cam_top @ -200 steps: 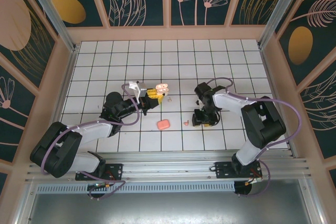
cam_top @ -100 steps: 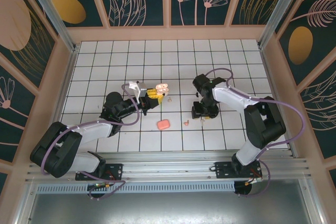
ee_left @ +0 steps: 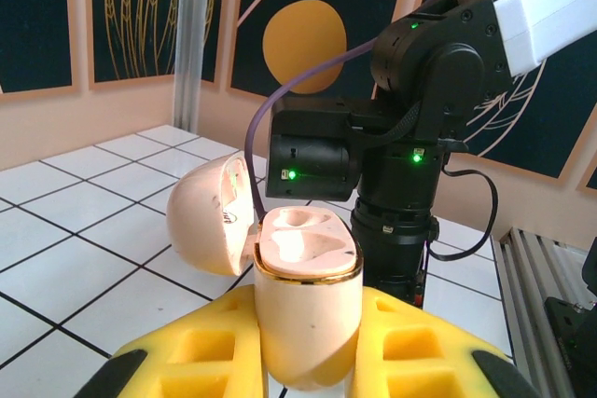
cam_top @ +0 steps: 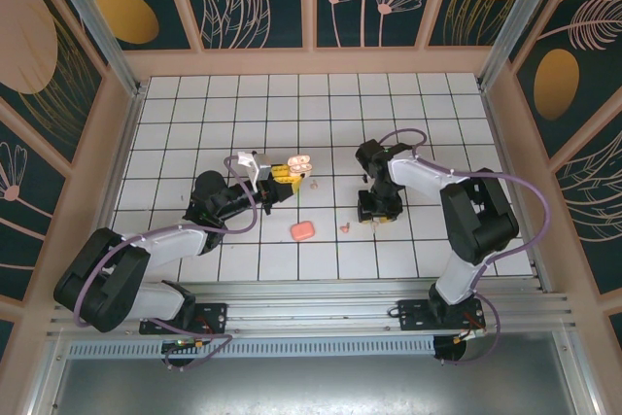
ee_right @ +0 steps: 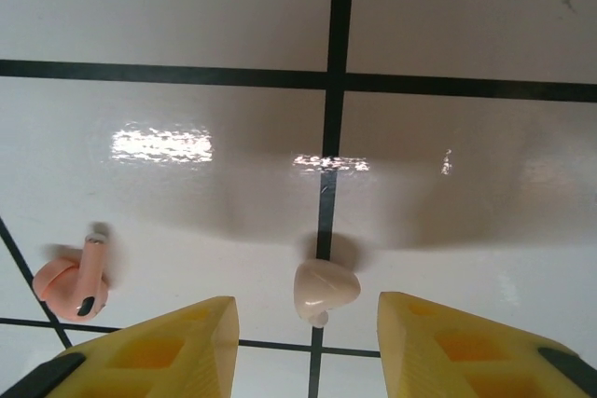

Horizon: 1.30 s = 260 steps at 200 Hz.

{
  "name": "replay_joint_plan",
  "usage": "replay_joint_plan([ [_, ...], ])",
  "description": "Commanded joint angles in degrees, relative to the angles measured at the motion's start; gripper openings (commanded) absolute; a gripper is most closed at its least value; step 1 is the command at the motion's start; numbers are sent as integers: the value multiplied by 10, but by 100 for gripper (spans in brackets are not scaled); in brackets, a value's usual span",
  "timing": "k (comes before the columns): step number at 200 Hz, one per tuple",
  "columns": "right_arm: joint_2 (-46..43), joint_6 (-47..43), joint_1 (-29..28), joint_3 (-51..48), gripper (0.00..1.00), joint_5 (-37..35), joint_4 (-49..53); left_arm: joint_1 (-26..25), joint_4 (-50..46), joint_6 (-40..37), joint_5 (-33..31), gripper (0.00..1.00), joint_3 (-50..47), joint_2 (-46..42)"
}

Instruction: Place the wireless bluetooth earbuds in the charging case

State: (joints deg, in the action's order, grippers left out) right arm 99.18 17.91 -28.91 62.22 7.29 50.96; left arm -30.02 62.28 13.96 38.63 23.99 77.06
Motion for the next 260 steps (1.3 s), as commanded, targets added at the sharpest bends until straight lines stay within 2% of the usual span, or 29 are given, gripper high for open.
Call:
replay_joint_plan([
  [1, 13, -8, 5, -13, 44, -5, -5, -4, 3, -11, 3, 13, -3, -10],
  [119, 22, -16, 12, -36, 36, -9, -42, -3, -1, -10, 4, 13, 0, -8],
  [171, 20, -18, 14, -45, 29, -3, -61, -3, -3, -10, 4, 13, 1, -8],
  [260, -44, 30, 15, -82, 24, 16, -121, -3, -42, -35, -5, 13, 0, -19],
])
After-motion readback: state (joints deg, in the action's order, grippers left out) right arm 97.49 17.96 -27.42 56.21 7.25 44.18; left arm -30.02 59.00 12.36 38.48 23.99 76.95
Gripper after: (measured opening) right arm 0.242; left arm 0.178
